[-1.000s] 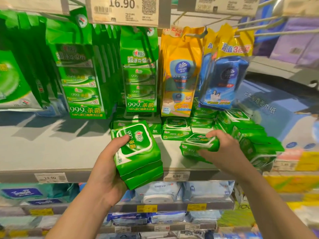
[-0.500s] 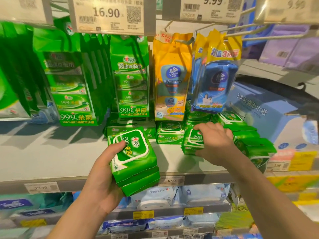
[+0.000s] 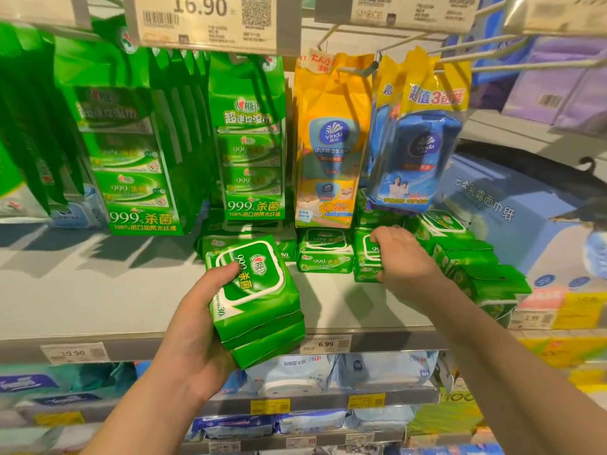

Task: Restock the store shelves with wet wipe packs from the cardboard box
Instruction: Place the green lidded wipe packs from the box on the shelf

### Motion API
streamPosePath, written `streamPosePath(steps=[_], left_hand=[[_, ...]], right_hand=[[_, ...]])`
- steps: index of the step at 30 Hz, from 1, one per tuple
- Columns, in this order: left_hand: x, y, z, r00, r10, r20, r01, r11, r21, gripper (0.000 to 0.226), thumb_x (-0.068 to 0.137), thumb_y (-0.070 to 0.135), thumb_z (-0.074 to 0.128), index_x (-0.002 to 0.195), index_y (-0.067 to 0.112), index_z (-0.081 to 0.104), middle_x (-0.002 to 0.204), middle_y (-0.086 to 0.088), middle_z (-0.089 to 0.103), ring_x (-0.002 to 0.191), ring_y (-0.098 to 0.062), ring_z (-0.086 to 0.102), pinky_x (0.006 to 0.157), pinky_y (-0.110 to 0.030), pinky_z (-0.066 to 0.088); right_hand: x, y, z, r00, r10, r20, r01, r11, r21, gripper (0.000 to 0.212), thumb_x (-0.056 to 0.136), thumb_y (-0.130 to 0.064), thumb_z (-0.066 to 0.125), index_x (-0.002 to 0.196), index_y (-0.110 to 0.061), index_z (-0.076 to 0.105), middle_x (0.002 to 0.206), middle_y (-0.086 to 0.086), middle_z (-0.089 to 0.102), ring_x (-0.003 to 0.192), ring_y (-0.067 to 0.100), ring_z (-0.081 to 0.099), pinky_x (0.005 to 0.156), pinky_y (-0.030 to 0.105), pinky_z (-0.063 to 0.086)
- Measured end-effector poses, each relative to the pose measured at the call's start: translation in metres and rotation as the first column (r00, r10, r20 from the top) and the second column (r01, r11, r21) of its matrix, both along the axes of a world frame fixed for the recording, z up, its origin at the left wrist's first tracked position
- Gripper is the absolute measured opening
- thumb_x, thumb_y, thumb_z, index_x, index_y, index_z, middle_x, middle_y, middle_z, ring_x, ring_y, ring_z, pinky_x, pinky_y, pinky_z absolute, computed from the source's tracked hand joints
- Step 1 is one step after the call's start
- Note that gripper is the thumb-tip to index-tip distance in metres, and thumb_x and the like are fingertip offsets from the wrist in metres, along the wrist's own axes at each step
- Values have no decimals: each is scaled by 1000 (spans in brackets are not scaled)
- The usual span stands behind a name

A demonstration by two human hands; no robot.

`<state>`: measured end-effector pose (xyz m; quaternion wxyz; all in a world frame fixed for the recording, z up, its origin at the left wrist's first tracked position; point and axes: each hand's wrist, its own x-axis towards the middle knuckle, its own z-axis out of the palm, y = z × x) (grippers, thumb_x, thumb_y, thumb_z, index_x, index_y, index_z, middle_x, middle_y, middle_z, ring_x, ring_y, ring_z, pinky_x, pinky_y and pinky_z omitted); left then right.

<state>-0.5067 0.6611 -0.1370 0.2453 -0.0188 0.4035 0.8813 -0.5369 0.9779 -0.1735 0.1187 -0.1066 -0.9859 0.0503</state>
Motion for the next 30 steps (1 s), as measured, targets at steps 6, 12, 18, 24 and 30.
streamPosePath(steps=[6, 12, 18, 24, 30], left_hand=[[-2, 2, -2, 1000, 5, 8, -4, 999, -42, 25, 78, 37, 64, 78, 21, 83, 96, -13, 79, 75, -33, 77, 67, -48, 61], [-2, 6, -4, 999, 25, 30, -23, 999, -46, 36, 90, 47, 60, 82, 21, 84, 99, -14, 78, 79, -34, 77, 75, -49, 60], [-4, 8, -5, 995, 54, 79, -49, 997, -63, 55, 92, 67, 50, 94, 24, 84, 111, -15, 77, 92, -34, 76, 88, -50, 55], [-8, 8, -8, 991, 75, 109, -64, 993, -97, 65, 94, 73, 40, 107, 24, 81, 116, -17, 75, 105, -39, 72, 100, -58, 51], [-5, 11, -10, 994, 56, 97, -48, 996, -81, 49, 95, 39, 43, 72, 21, 82, 97, -14, 78, 78, -32, 75, 94, -55, 53]], right_hand=[[4, 7, -34, 975, -75, -207, 121, 969, 218, 50, 72, 2, 72, 118, -17, 68, 90, 13, 48, 82, 33, 45, 64, 36, 35], [-12, 8, -32, 989, -130, -70, 127, 991, -51, 61, 88, 2, 54, 145, -18, 53, 102, 7, 34, 99, 28, 40, 83, 41, 46], [3, -31, -12, 965, -218, -145, 173, 947, -271, 42, 93, -32, 66, 132, -18, 60, 116, 9, 55, 116, 32, 48, 101, 43, 40], [46, -122, 38, 940, -110, -324, -138, 744, -653, 16, 96, -32, 61, 82, -24, 63, 71, -9, 63, 70, 5, 57, 69, 19, 44], [71, -162, 65, 984, 51, -172, -165, 632, -757, 29, 90, -58, 62, 109, -37, 62, 99, -19, 66, 86, -3, 63, 75, 24, 47]])
